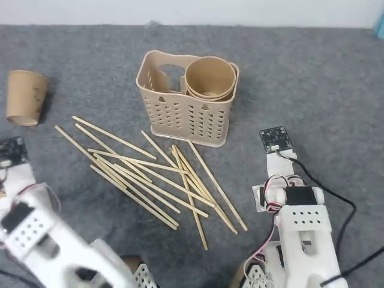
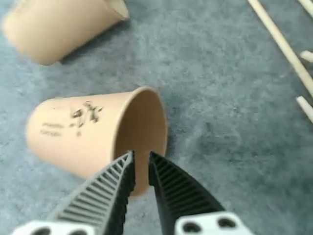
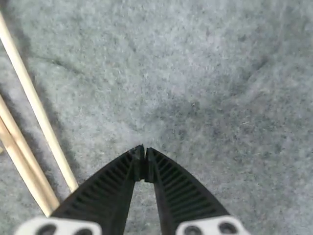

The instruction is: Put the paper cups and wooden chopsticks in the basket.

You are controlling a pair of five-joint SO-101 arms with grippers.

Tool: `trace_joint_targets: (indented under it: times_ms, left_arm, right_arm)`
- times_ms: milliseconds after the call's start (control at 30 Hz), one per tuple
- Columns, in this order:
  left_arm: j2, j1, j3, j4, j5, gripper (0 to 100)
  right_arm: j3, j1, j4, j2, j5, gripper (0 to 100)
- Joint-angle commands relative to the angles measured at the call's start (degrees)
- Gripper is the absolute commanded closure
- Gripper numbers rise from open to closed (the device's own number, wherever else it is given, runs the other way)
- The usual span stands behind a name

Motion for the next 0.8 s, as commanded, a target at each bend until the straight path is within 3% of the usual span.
trace_joint_targets:
  times_ms: [0,300,767]
  left_arm:
    - [12.8,2.0,-6.8,-3.4,1.7,96]
    - [33.5,-5.2,-23.5,-4.2,2.3,96]
    - [49.8,-18.1,-51.9,0.9,1.9,96]
  right_arm:
    - [-0.2,0.7,-0.8,0.4,-0.3,99.0]
    - [-0.1,0.7,-0.7,0.4,1.6,99.0]
    - [-0.1,0.7,-0.9,0.4,1.7,99.0]
